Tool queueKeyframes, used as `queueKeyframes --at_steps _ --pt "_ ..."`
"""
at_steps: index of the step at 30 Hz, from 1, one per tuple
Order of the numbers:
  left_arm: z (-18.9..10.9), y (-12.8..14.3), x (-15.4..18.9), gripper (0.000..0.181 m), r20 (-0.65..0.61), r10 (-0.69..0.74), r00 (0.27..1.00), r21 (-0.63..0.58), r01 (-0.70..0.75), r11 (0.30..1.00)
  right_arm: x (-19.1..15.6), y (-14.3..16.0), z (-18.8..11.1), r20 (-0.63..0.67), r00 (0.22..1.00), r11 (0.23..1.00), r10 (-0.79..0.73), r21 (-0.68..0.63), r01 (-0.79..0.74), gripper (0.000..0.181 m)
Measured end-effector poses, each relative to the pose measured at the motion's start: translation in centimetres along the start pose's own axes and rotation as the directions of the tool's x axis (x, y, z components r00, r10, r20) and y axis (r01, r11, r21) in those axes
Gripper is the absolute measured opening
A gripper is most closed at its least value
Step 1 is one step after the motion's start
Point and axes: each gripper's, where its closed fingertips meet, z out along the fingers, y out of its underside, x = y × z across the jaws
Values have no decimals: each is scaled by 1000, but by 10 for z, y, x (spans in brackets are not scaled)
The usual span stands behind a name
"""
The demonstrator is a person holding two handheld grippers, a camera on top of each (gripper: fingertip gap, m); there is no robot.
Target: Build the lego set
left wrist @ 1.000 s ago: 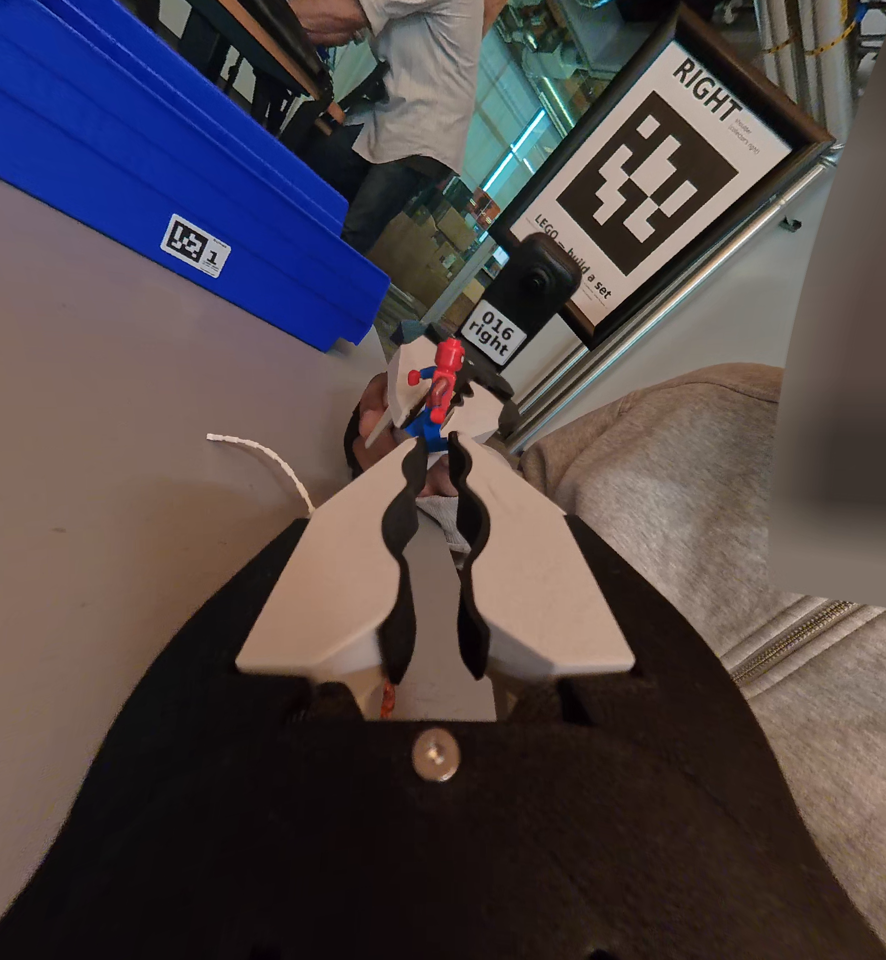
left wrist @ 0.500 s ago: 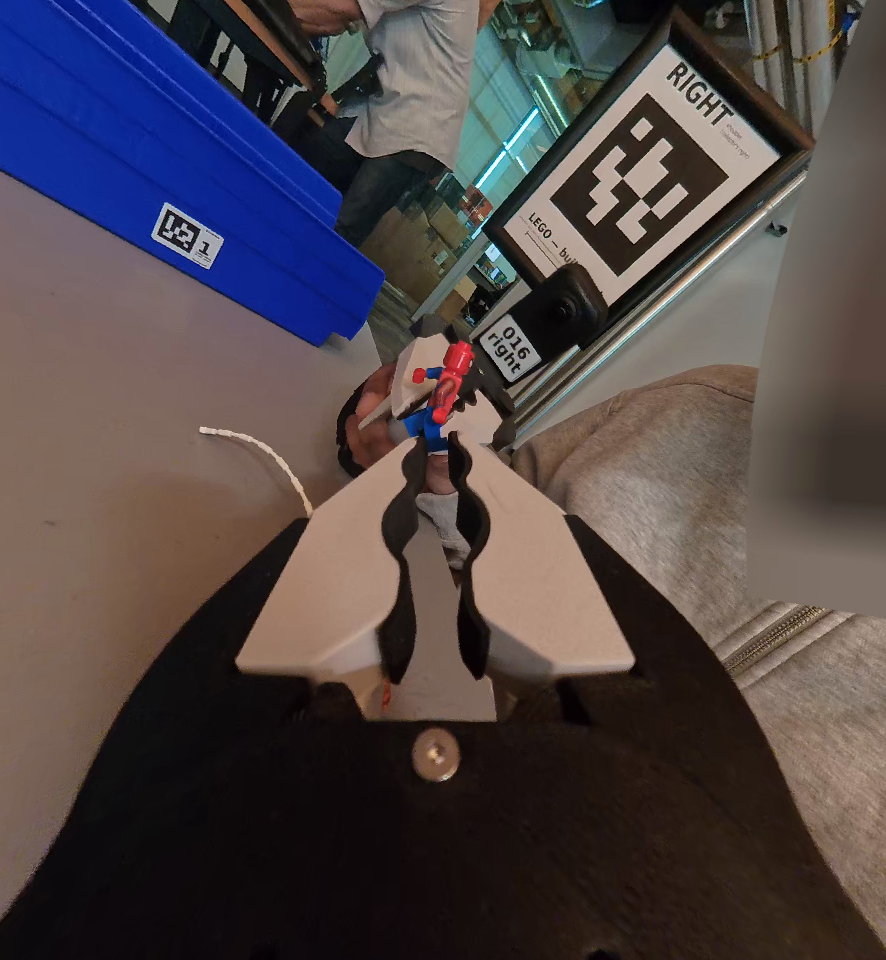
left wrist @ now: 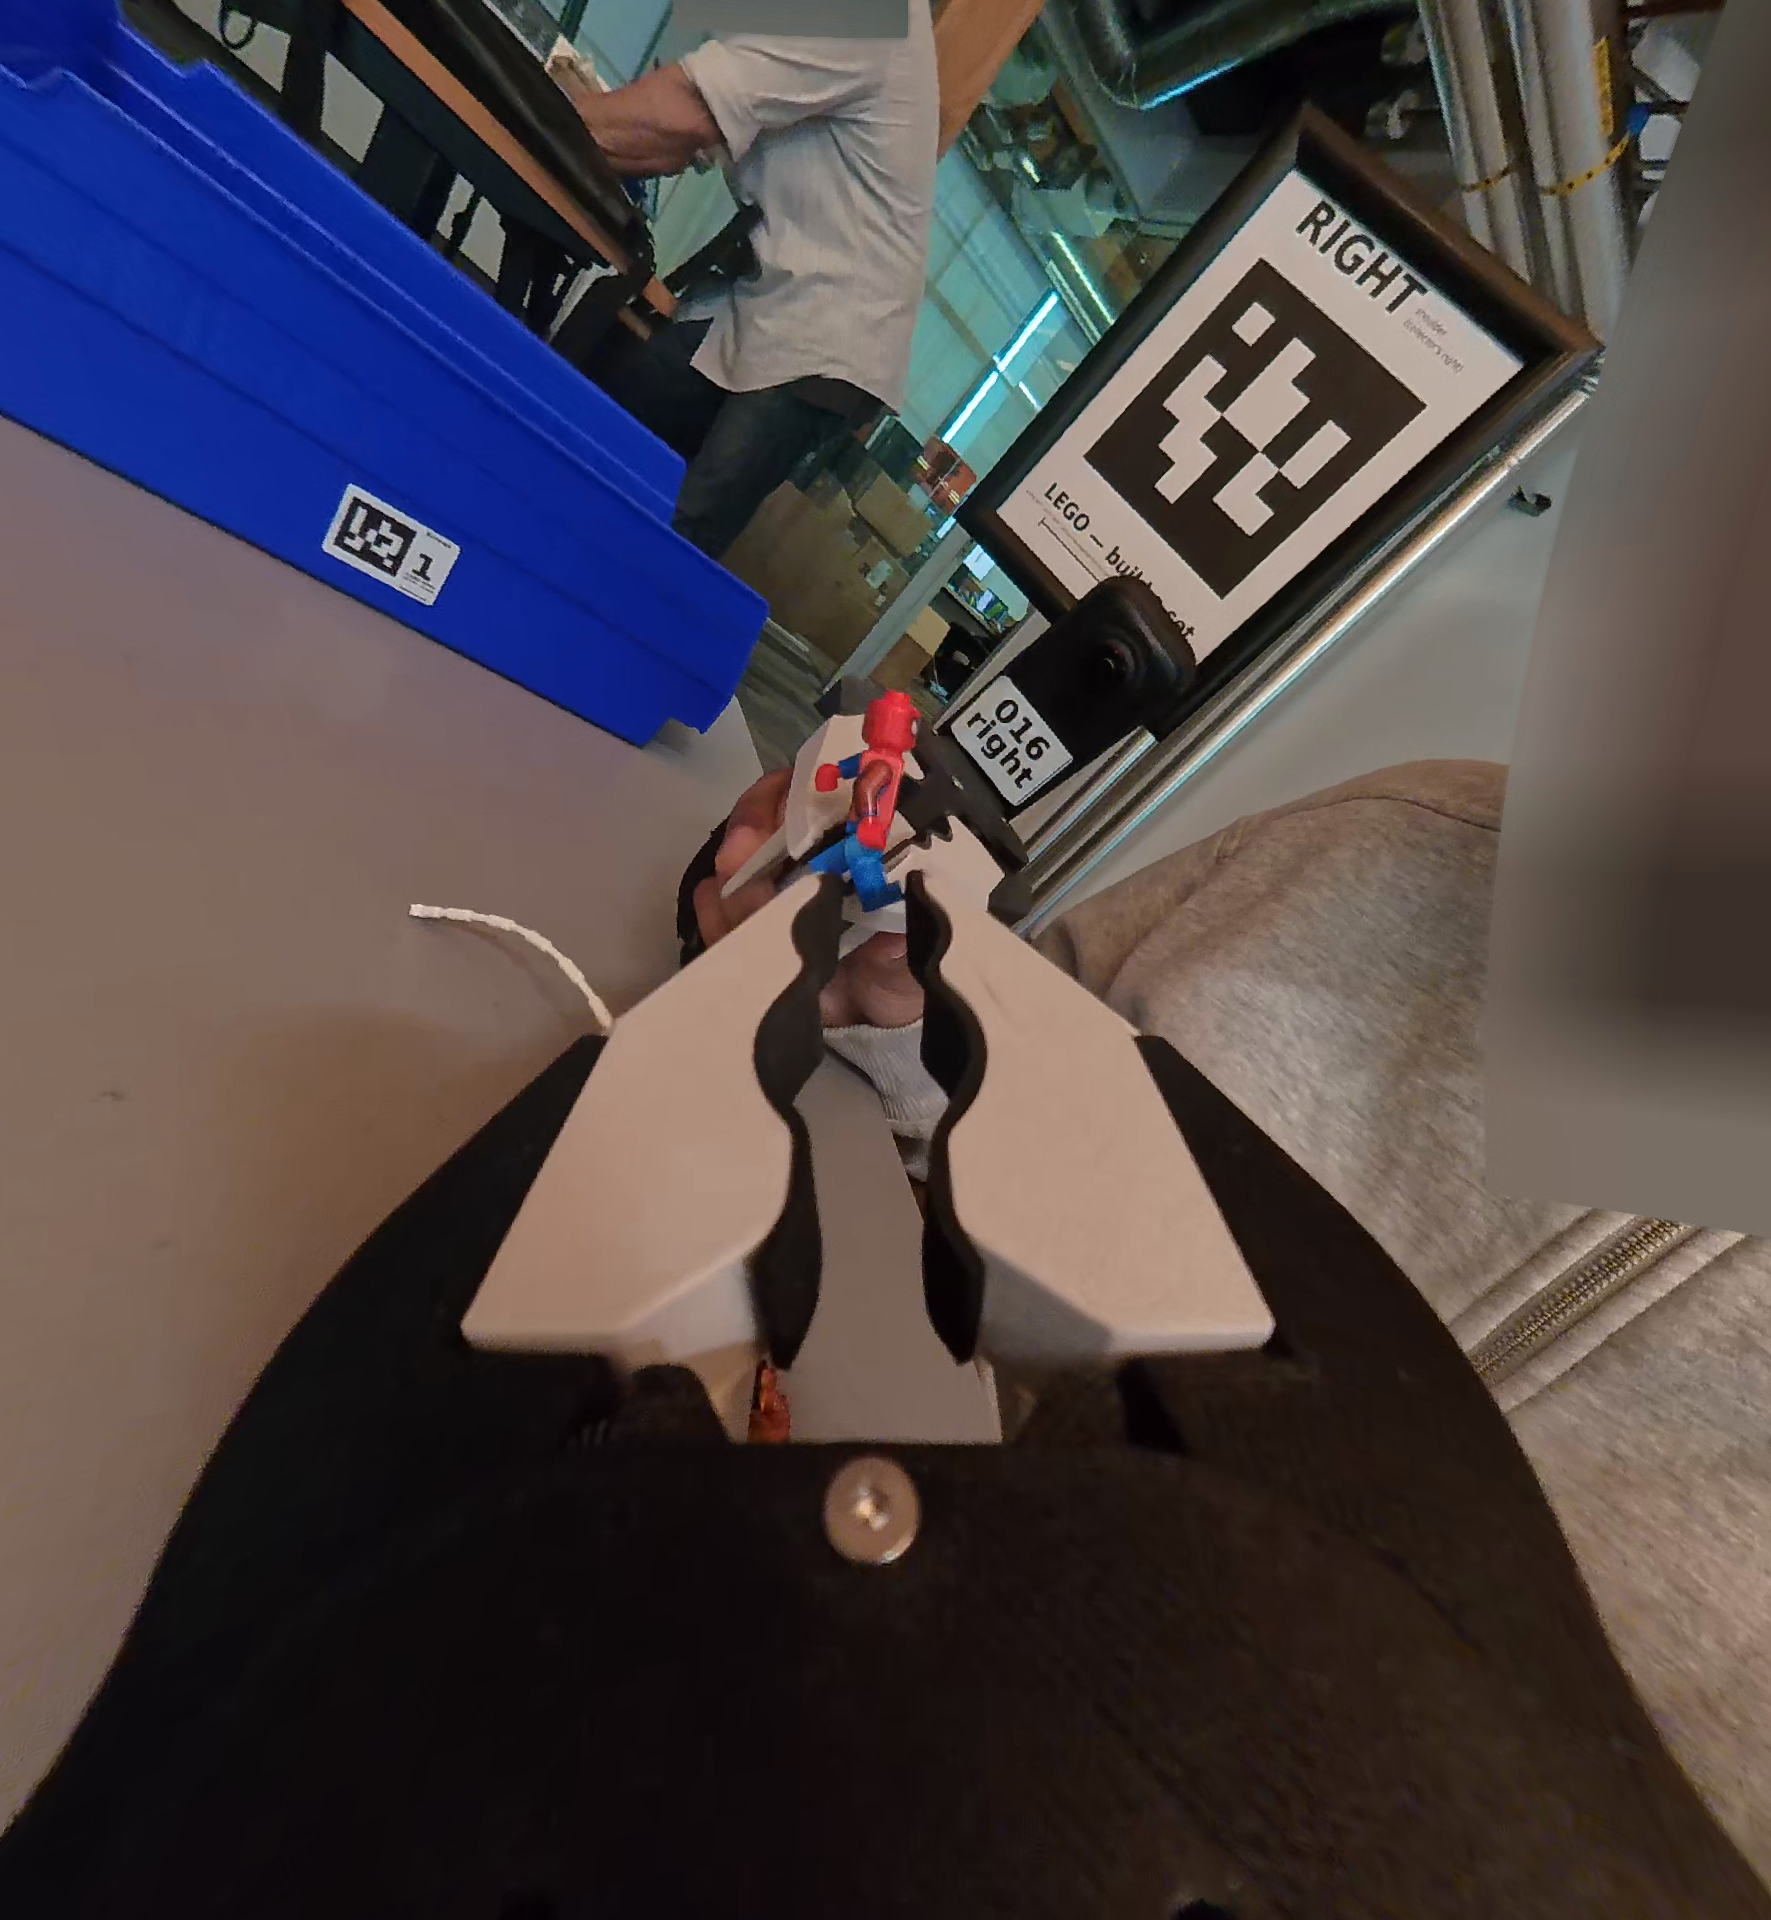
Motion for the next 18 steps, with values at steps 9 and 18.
queueKeyframes --at_steps 9,18 --pt "0 -2 -2 16 14 12 1000 13 -12 1000 -1 0 0 28 998 999 53 10 -53 6" --pt "-1 -5 -3 13 21 13 1000 38 -14 999 -8 5 3 69 995 998 67 -15 -66 6"
